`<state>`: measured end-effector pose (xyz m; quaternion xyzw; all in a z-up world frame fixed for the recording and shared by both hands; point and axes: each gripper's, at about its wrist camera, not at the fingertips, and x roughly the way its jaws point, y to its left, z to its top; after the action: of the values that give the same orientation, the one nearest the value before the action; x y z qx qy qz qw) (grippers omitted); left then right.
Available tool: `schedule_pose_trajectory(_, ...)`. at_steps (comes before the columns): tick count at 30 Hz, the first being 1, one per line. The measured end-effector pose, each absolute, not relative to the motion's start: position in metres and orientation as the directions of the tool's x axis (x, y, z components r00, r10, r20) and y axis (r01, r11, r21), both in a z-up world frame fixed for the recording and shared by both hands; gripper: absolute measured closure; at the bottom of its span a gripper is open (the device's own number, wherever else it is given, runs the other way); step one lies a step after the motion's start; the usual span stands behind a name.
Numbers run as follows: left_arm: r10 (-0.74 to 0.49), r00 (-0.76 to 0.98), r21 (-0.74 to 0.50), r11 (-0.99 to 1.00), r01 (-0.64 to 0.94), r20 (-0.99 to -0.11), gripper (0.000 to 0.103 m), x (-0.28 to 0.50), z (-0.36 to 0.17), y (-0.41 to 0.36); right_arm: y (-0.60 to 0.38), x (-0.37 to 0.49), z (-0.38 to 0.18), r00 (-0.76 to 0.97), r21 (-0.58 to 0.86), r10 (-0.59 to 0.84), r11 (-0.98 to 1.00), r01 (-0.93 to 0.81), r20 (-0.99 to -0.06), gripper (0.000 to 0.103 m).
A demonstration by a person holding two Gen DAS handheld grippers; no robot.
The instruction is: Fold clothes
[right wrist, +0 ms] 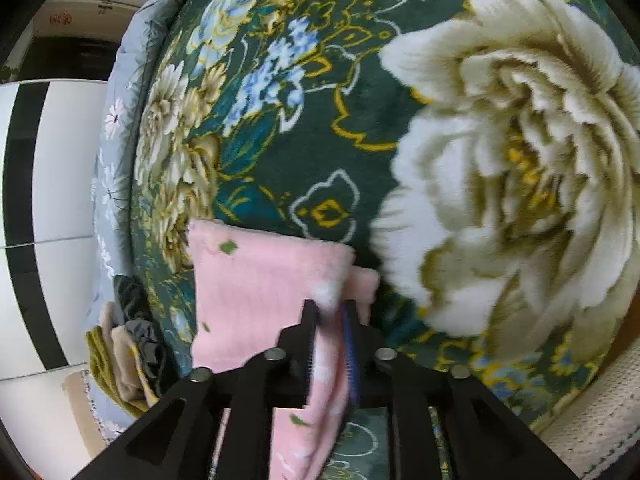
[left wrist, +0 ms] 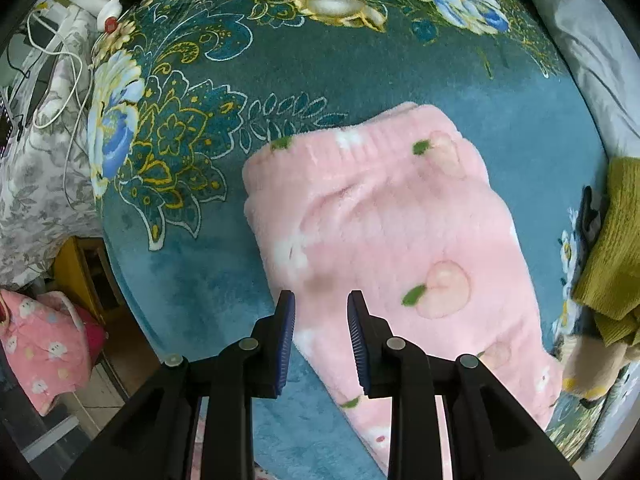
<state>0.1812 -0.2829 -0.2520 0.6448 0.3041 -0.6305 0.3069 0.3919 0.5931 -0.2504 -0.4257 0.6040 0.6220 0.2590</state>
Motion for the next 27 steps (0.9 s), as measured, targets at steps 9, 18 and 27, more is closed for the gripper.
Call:
schedule_pose_trajectory(9, 0.023, 0.022, 0.003, -0.62, 0.784, -0.999, 0.076, 0.186, -0.262, -0.281, 0.575, 0.396, -0.276, -0.499, 0.525, -0.234, -0.057, -0.85, -0.834, 0.067)
schedule_pose_trajectory(18, 0.108, -0.081, -0.127, -0.545, 0.829, -0.991, 0.06, 0.204, -0.272, -0.301, 0.571, 0.376, -0.246, -0.513, 0.531, -0.159, -0.104, -0.841, -0.843, 0.095)
schedule_pose_trajectory(27, 0.191, -0.148, -0.222, -0.464, 0.858, -0.97, 0.053, 0.196, -0.313, -0.35, 0.571, 0.365, -0.242, -0.41, 0.433, -0.16, -0.149, -0.889, -0.898, 0.095)
